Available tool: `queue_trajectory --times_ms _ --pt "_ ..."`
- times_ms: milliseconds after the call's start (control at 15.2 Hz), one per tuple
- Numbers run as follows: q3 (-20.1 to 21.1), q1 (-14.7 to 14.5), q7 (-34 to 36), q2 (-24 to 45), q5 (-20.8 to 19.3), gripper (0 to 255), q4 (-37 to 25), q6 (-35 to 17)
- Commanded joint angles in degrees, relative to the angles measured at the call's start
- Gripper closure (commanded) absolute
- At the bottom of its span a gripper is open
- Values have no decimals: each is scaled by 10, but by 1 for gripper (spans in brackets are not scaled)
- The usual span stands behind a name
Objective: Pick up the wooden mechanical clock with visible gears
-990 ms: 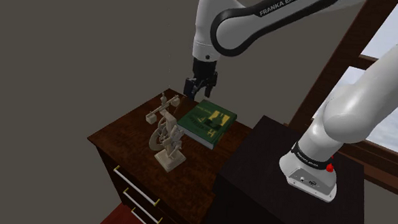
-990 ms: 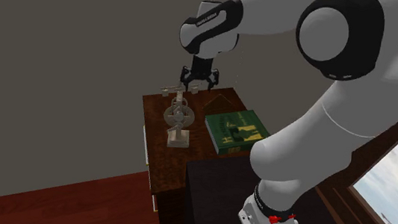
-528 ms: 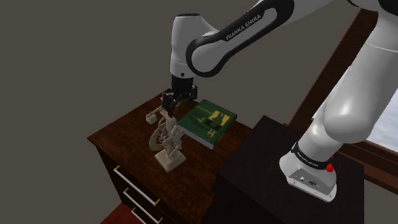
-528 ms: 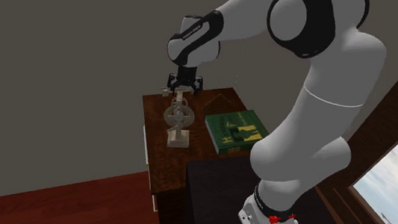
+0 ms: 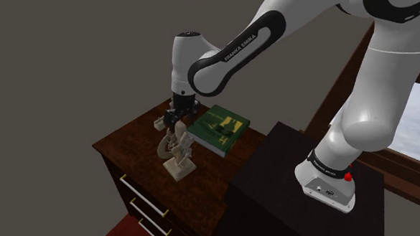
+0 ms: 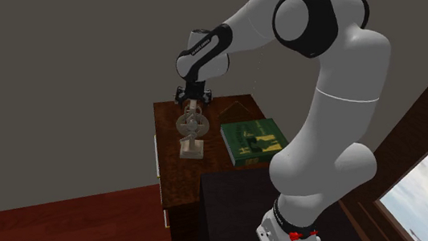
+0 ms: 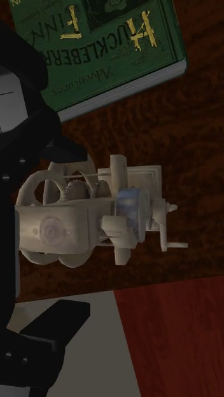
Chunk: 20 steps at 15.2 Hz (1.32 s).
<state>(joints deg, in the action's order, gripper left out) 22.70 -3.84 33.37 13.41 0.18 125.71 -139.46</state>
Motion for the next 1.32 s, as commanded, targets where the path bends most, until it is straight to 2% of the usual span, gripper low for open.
queue_trajectory --times_ms 0,132,198,792,1254 --pt "-2 -2 3 11 -6 0 3 -14" --pt "-3 -3 4 15 -8 0 4 -18" --pt "-3 -3 4 15 -8 255 4 -18" --pt "-3 -3 4 15 -8 255 4 -18" --pt "5 4 -7 -26 13 255 -7 31"
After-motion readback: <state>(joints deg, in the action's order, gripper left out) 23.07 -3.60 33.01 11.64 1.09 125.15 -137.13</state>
